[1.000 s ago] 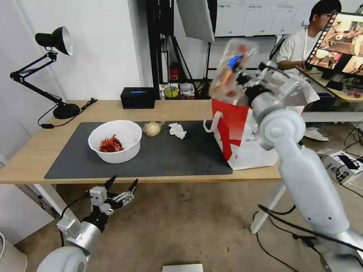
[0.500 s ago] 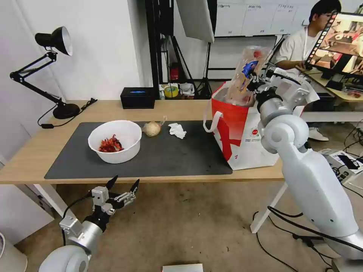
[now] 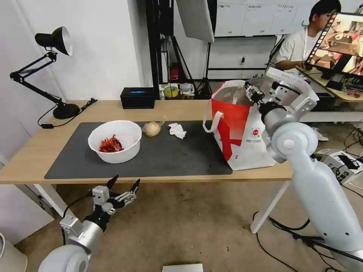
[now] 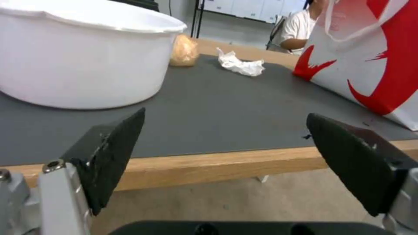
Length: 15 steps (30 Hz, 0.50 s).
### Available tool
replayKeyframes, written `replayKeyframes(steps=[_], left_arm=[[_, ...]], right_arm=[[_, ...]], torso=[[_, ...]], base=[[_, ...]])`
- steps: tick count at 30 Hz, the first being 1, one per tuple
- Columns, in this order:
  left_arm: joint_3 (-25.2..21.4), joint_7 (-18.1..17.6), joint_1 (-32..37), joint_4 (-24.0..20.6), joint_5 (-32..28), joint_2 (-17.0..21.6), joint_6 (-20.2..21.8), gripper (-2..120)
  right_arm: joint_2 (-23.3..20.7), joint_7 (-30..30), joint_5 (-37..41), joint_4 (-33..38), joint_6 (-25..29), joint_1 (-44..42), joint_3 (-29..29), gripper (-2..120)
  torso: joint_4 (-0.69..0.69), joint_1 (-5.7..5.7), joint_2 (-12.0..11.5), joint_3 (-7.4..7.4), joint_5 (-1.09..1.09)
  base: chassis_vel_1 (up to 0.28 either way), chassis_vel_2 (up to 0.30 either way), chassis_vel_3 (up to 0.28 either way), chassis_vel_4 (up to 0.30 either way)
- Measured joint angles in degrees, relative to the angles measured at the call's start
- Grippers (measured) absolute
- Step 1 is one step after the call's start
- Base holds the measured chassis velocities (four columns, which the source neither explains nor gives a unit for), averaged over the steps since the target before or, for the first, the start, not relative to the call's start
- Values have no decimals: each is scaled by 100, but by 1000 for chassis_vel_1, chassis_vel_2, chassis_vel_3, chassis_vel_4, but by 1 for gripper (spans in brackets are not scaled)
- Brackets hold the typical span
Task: Pick up the trash from the table and place it into the takeout bag.
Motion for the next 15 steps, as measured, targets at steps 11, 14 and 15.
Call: replayKeyframes(steps=[11,14,15], left_arm=[[-29,-6,20,-62,-7,8,12,100],[-55,-8,39,-72,-11,0,12,100],[-66,-9,43,-74,-11,-3,12,100]], right_arm=[[-242,-440,355,267,-16,23,74,99],[-310,-605,511,396,-16,93,64,100],[-340,-674,562,455,-35,110,47,100]], torso=[[0,0,0,0,0],[0,0,0,0,0],[1,0,0,0,-1]], base=[[0,0,0,0],[0,0,0,0],[0,0,0,0]])
